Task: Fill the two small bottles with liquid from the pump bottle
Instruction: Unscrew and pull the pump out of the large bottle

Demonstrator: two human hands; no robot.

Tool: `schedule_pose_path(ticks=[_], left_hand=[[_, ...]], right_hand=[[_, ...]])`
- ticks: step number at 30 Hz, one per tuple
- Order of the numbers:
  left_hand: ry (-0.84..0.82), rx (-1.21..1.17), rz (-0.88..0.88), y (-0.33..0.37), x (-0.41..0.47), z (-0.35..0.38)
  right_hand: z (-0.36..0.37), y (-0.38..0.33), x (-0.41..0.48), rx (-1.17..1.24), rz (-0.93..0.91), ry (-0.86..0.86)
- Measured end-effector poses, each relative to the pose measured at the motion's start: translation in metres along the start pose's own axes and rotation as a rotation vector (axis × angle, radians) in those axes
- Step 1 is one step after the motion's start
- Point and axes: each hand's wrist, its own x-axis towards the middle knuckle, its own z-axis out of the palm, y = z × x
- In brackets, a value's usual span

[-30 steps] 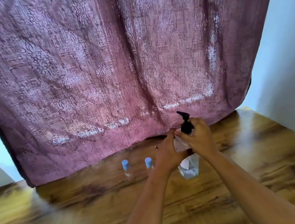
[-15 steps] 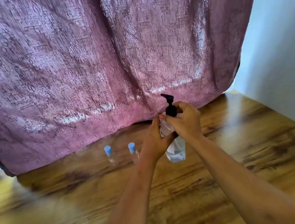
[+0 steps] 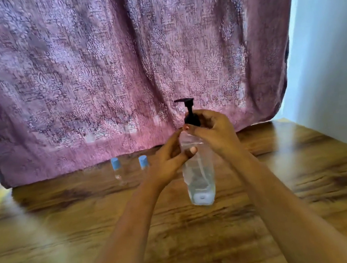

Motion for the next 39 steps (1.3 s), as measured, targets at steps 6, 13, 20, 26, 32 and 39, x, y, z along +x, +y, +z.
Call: schedule_pose_path(ticks=[6, 13, 20, 26, 32, 39], left_hand=[[0.251, -0.245, -0.005, 0.002, -0.043, 0.038], [0.360, 0.199, 0.131, 0.020, -0.079, 0.063], [0.308, 0.353, 0.096, 0.020, -0.077, 0.051], [0.251, 0.288, 0.099, -0.003, -0.061, 0.022], [0.280, 0.259, 0.142, -0.020, -0.047, 0.018], [0.321, 0.289, 0.152, -0.017, -0.052, 0.019]], right_hand=[[0.002, -0.002, -0.036, 0.154, -0.121, 0.003], [0.003, -0.021, -0.063, -0.011, -0.193, 0.144], [0.011, -0.022, -0.063, -0.078, -0.160, 0.201], [0.022, -0.004, -0.044, -0.059, -0.252, 0.071], [0.022, 0.004, -0.024, -0.030, -0.253, -0.040], [0.025, -0.003, -0.015, -0.052, -0.205, 0.011]])
